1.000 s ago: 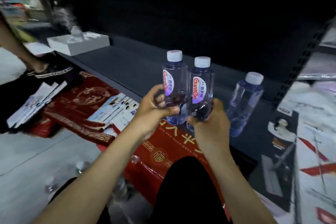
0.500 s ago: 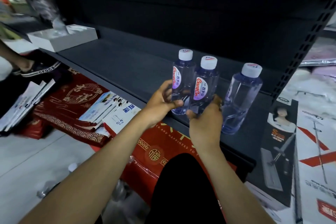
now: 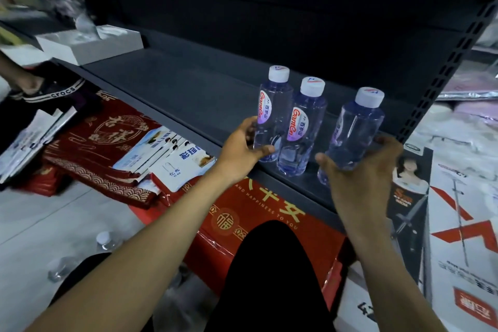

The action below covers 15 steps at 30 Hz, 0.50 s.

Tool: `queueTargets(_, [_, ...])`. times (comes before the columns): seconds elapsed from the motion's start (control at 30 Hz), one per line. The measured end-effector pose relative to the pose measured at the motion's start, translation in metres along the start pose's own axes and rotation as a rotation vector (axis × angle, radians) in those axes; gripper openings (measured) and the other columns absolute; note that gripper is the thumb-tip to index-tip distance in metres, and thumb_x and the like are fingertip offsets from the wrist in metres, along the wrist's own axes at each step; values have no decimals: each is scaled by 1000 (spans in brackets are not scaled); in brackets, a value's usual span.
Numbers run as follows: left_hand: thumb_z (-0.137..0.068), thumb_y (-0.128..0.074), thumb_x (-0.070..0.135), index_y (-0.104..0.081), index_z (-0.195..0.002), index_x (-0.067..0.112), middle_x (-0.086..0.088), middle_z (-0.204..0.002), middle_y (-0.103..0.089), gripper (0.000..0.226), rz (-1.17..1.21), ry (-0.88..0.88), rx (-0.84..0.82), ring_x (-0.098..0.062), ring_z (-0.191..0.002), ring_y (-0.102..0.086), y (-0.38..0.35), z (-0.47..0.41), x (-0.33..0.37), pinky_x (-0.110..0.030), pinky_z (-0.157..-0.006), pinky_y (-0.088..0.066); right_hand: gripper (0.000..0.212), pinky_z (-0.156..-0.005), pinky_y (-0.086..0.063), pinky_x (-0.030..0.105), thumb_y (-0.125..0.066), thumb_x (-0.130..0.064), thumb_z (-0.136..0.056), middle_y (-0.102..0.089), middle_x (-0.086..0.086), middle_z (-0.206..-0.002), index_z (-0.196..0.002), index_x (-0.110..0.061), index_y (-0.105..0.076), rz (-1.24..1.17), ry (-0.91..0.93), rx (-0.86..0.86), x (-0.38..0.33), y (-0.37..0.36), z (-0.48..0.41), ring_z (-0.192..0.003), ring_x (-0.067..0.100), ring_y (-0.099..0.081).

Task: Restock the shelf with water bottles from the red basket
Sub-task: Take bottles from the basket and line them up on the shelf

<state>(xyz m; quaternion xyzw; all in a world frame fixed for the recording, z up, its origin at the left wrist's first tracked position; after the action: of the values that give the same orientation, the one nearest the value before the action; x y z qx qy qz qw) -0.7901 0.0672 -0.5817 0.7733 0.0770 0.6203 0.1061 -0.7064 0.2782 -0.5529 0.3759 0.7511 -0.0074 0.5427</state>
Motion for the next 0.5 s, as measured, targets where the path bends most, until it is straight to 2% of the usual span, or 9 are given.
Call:
queueTargets(0.03, [-81, -77, 13, -50, -124, 28, 18, -103, -61, 53, -39, 0, 17, -13, -104, -62, 1, 1, 2, -28, -95, -50, 74, -73, -42, 11, -87, -24, -69, -53, 6, -119, -121, -13, -34, -4, 0, 4, 2, 1, -4, -98, 18, -59])
queueTargets(0.1, [-81, -78, 15, -50, -123, 29, 21, -100, -58, 52, -81, 17, 35, -9, -101, -60, 4, 4, 4, -29, -95, -48, 65, -66, -39, 8, -84, -20, -74, -59, 0, -108, -117, -14, -36, -10, -12, -32, 8, 4, -10, -88, 16, -63])
queueTargets(0.2, [-82, -77, 15, -50, -129, 24, 24, -95, -54, 54, -96, 41, 37, 3, -89, -56, 5, 7, 7, -26, -91, -47, 64, -74, -47, 15, -81, -20, -77, -61, -12, -105, -126, -18, -39, -58, -49, -192, 15, 7, -12, -86, -2, -62])
queueTargets(0.33, [-82, -77, 15, -50, -130, 25, 23, -96, -54, 55, -117, 57, 55, 6, -89, -54, 3, 7, 7, -30, -94, -48, 66, -84, -51, 28, -77, -16, -79, -65, -12, -109, -132, -22, -39, -53, -66, -275, 20, 6, -10, -93, 0, -64])
queueTargets(0.43, [-84, -75, 17, -48, -132, 26, 21, -99, -56, 55, -127, 66, 35, 0, -94, -57, 0, 10, 9, -35, -99, -48, 64, -95, -52, 37, -75, -17, -79, -64, -12, -114, -132, -25, -38, -90, -107, -289, 19, 5, -10, -100, 2, -64])
queueTargets(0.5, [-86, -73, 20, -46, -135, 29, 17, -105, -61, 57, -144, 67, 4, -9, -104, -61, -1, 12, 11, -42, -103, -47, 69, -97, -48, 33, -74, -16, -81, -60, -13, -120, -137, -25, -34, -120, -133, -292, 15, 7, -4, -102, -6, -59])
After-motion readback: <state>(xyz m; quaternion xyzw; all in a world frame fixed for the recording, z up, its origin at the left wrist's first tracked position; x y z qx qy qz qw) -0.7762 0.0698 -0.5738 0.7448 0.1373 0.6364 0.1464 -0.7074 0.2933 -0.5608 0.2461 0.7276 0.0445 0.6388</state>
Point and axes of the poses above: each hand's wrist, its own z-axis away from the middle knuckle, its own y-axis out of the back of the hand, x = y × z, the point moved 5 cm from there along -z, towards the middle knuckle
